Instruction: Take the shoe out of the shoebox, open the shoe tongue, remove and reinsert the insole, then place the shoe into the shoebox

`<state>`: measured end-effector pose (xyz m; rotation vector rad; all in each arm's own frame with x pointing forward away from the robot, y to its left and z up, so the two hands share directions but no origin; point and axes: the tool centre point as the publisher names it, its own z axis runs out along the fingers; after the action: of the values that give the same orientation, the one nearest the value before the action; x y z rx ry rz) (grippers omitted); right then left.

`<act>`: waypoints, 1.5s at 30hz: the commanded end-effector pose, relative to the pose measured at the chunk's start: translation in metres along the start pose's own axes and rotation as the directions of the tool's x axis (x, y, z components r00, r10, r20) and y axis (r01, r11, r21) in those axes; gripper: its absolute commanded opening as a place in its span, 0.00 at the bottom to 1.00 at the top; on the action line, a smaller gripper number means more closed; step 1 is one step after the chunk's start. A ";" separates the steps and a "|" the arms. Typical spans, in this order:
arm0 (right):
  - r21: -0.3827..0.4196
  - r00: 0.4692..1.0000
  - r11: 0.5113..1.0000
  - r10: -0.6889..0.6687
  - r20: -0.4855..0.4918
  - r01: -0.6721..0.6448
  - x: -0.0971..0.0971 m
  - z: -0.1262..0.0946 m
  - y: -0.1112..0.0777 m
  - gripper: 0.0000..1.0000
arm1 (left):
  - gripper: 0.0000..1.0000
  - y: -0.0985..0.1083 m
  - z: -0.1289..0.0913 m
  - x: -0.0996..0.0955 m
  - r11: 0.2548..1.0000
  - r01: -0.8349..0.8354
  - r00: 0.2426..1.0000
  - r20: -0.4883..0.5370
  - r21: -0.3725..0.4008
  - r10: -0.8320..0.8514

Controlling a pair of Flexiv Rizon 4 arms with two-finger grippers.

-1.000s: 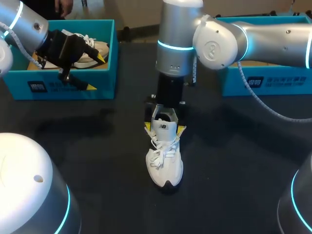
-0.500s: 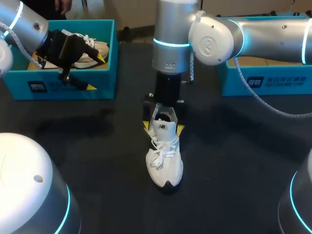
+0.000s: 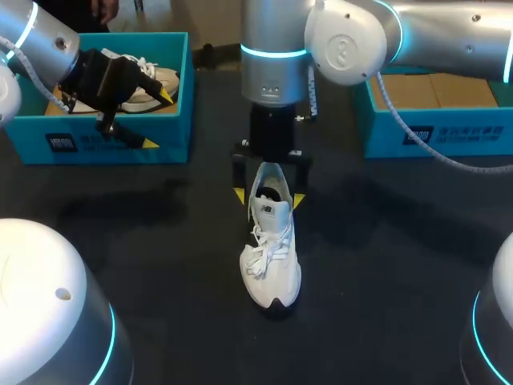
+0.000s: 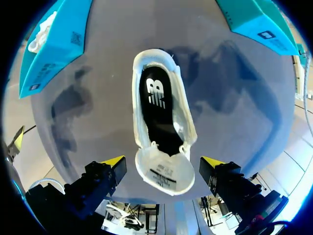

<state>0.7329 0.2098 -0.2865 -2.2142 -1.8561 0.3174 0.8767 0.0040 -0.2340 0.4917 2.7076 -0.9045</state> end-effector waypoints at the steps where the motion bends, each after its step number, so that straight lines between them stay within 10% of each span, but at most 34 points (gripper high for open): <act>1: -0.049 1.000 0.998 0.025 0.014 -0.024 -0.003 -0.010 -0.017 1.00 | 1.00 0.000 0.000 -0.001 1.000 0.000 1.000 -0.003 -0.003 0.000; 10: -0.061 0.999 0.997 0.042 -0.006 -0.043 0.008 -0.010 -0.043 1.00 | 1.00 0.000 0.000 -0.001 1.000 0.000 1.000 -0.003 -0.003 0.000; 11: -0.060 0.999 0.997 0.040 -0.010 -0.040 0.009 -0.007 -0.044 0.89 | 1.00 0.000 0.000 -0.001 1.000 0.000 1.000 -0.003 -0.003 0.000; 12: -0.058 0.999 0.998 0.036 -0.017 -0.037 0.011 -0.005 -0.044 0.57 | 1.00 0.000 0.000 -0.001 1.000 0.000 1.000 -0.003 -0.003 0.000; 14: -0.051 0.999 0.998 0.035 -0.026 -0.036 0.012 0.001 -0.046 0.40 | 1.00 0.000 0.000 -0.001 1.000 0.000 1.000 -0.003 -0.003 0.000; 27: -0.033 0.993 0.995 0.095 -0.065 -0.098 0.001 0.026 -0.062 0.36 | 1.00 0.000 0.000 -0.001 1.000 0.000 1.000 -0.003 -0.003 0.000; 45: -0.017 0.998 1.000 -0.019 -0.056 0.018 -0.004 0.028 0.003 0.32 | 1.00 0.000 0.000 -0.001 1.000 0.000 1.000 -0.003 -0.003 0.000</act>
<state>0.7191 0.2032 -0.3096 -2.2047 -1.8583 0.2130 0.8766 0.0040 -0.2341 0.4916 2.7076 -0.9045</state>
